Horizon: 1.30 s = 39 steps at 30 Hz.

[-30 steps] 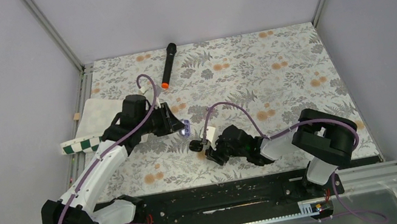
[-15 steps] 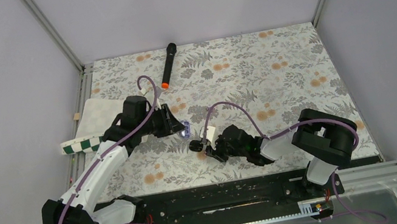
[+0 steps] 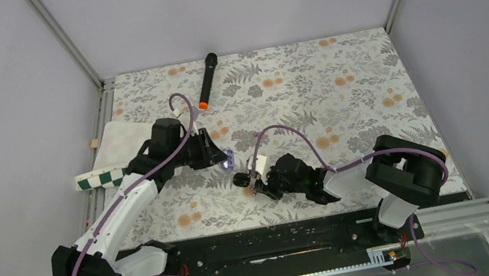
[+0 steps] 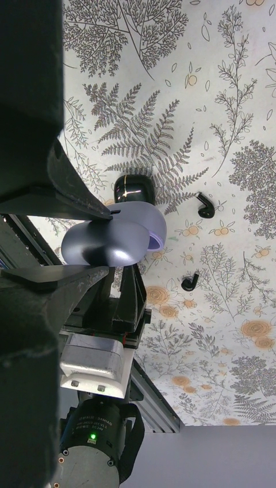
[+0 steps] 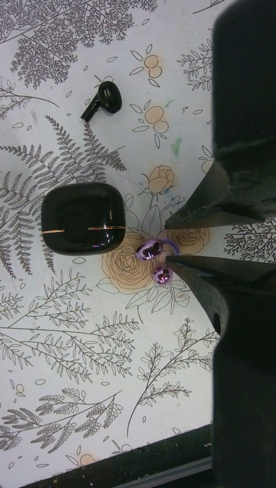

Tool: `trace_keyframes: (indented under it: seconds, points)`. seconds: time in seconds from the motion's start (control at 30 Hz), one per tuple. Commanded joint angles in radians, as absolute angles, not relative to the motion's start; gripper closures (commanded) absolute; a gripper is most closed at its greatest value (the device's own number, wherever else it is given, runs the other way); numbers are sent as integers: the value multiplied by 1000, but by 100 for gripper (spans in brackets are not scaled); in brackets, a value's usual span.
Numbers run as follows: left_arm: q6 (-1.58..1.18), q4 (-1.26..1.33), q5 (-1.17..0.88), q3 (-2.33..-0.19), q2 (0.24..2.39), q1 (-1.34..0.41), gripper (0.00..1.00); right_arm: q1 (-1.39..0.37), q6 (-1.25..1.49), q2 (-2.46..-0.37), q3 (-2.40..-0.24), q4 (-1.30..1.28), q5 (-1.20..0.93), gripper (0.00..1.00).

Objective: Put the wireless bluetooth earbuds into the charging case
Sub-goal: Pick up the right earbud from the center of the board.

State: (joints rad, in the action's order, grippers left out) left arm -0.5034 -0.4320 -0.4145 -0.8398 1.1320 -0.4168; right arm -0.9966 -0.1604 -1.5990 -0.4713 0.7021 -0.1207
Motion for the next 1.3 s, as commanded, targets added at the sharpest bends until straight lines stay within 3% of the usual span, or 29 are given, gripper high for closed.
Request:
trace_keyframes:
  seconds: [0.0, 1.0, 1.27]
  points:
    - [-510, -388, -420, -829, 1120, -407, 100, -999, -165, -1587, -485, 707, -106, 68]
    - [-507, -395, -430, -842, 1123, -406, 100, -1000, -235, -1503, -476, 601, -218, 67]
    - [-511, -391, -430, -837, 1122, -406, 100, -1002, -242, -1554, -512, 585, -229, 60]
